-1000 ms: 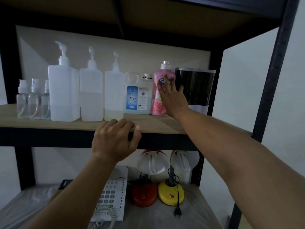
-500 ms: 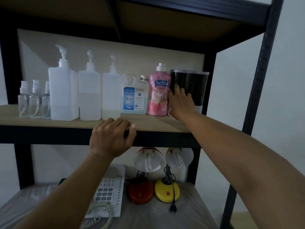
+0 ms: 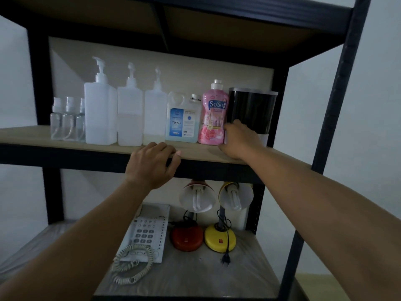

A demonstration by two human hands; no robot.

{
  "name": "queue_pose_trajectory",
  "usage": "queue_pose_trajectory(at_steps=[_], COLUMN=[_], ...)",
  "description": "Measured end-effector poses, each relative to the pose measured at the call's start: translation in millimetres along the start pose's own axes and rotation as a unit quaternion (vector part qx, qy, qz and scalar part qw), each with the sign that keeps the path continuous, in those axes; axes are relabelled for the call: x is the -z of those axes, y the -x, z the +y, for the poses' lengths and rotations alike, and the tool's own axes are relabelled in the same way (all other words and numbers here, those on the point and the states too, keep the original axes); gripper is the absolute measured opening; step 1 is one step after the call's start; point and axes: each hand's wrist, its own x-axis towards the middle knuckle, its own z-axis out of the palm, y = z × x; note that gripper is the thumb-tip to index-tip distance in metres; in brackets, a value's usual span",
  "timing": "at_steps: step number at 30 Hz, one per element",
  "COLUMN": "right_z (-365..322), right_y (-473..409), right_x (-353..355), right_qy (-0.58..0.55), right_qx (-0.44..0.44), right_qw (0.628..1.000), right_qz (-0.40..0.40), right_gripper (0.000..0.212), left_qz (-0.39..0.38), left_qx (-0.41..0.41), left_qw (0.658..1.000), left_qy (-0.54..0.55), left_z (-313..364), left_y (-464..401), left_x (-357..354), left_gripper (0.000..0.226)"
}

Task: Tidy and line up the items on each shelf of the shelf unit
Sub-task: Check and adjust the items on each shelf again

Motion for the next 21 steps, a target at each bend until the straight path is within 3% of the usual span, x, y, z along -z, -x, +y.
queue_pose_trajectory(at_steps=[8, 13, 21], right_z=[-94, -140, -158], right_y=[-14, -35, -59], right_x=[25, 30, 24], right_qy=[-0.104, -0.089, -0.011], right_qx=[0.116, 0.145, 0.125], right_qw=[0.985, 0.977, 0.989], right_qz=[0.075, 0.125, 0.077], right_gripper=[0.06, 0.081, 0.108], left_qz=[-0.033, -0.011, 0.017], left_qx=[0.004, -0.054, -0.028], left_qw=[0.999, 0.998, 0.998], left_qy=[0.009, 0.03, 0.048], left_z=[-52, -77, -79], left_y=[12, 18, 12], left_x=[21, 21, 15], left_gripper=[0.049, 0.041, 0.046])
